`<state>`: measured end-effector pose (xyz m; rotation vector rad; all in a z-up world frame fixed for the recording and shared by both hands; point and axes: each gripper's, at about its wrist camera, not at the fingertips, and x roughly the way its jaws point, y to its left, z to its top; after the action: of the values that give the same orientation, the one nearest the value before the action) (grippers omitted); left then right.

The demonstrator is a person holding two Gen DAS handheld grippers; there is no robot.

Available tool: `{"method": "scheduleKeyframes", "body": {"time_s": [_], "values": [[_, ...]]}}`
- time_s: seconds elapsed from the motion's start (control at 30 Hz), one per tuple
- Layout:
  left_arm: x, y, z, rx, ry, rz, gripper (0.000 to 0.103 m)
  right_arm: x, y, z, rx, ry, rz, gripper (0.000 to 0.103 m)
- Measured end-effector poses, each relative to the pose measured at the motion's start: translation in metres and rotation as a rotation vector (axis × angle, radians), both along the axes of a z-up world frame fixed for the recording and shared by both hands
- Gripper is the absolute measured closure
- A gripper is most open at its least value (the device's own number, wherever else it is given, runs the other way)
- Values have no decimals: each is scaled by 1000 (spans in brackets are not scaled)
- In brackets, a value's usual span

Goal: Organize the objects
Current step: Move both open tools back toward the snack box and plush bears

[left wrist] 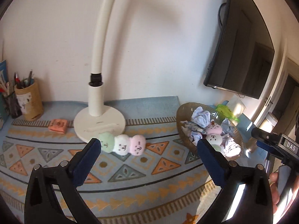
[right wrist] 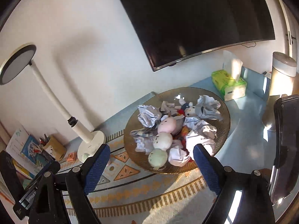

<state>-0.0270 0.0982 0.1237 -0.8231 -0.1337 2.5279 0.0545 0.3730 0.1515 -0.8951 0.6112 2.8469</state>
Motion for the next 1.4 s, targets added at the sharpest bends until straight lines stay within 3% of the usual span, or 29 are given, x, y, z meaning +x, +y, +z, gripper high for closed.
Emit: {"method": "scheduleKeyframes", "body": {"time_s": [0.1,0.17,0.33,0.4,0.5,0.53,0.63,0.73,0.97,1.1,1.4], "values": [[17,-56,1,13,2,99,1,-4,-41,-6,-11,11,103,7],[24,-88,-5,-19,0,163,1,-10,-67,-24,-9,7,152,4],[22,-141,-61,-136,-52,288,1,-30,-118,-96,45,-80,226,1],[19,-153,-86,-126,-92,293,1,-34,-125,-116,50,-102,237,1],[17,-167,-112,-48,-150,301,1,-37,-132,-129,111,-113,228,1],[16,-171,-112,-36,-167,317,1,-38,-132,-131,114,-126,229,1],[24,-177,-107,-10,-103,368,1,-43,-130,-136,102,-151,225,1],[13,-177,-116,3,-193,331,1,-48,-133,-140,111,-177,242,1],[13,-167,-117,-138,-183,452,1,-45,-143,-139,197,-175,217,1],[17,-157,-114,-212,-147,452,1,-46,-146,-139,221,-184,217,1],[16,-155,-115,-227,-153,445,1,-55,-145,-145,198,-242,249,1]]}}
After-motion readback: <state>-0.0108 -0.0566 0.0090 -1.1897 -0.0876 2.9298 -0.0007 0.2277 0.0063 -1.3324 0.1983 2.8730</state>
